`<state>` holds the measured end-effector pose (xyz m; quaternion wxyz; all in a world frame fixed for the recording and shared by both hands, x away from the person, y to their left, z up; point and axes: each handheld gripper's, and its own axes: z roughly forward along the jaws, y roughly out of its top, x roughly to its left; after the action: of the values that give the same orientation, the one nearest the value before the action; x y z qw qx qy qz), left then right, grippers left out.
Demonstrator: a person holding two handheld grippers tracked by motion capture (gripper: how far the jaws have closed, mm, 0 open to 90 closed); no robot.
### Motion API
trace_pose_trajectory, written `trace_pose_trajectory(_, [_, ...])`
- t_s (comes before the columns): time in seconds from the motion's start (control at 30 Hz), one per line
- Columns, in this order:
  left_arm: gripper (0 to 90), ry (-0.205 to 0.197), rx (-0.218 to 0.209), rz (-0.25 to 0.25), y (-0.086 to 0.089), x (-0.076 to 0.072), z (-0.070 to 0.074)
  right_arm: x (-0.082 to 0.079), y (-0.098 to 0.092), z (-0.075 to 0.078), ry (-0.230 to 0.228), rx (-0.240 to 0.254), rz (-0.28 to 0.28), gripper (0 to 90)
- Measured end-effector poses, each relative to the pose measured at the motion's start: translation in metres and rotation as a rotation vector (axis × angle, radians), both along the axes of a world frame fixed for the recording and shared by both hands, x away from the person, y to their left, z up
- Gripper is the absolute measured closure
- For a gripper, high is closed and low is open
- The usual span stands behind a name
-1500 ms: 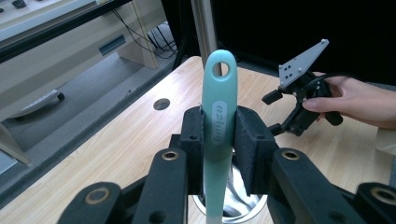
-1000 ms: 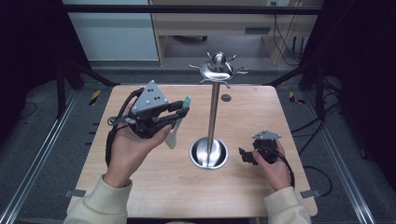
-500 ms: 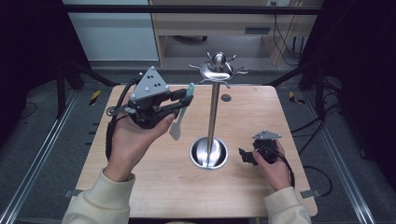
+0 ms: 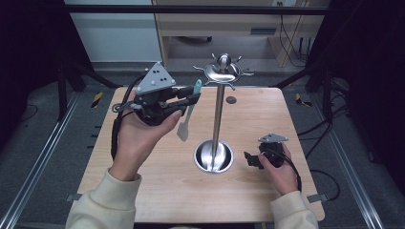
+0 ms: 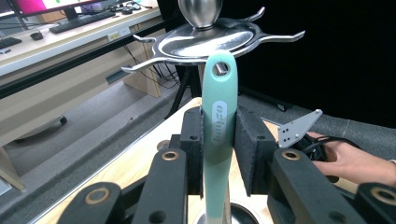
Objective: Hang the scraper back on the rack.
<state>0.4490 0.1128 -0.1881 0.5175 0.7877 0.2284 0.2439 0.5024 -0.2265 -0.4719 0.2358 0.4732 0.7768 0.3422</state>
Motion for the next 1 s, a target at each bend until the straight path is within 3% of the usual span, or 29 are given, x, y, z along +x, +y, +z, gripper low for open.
trace_pose_trajectory(1.0, [73.7,0.022,0.033,-0.001,-0.0086,0.0067,-0.0036,-0.0001,0.0003,-0.0003,0.008,0.001,0.0,11.1])
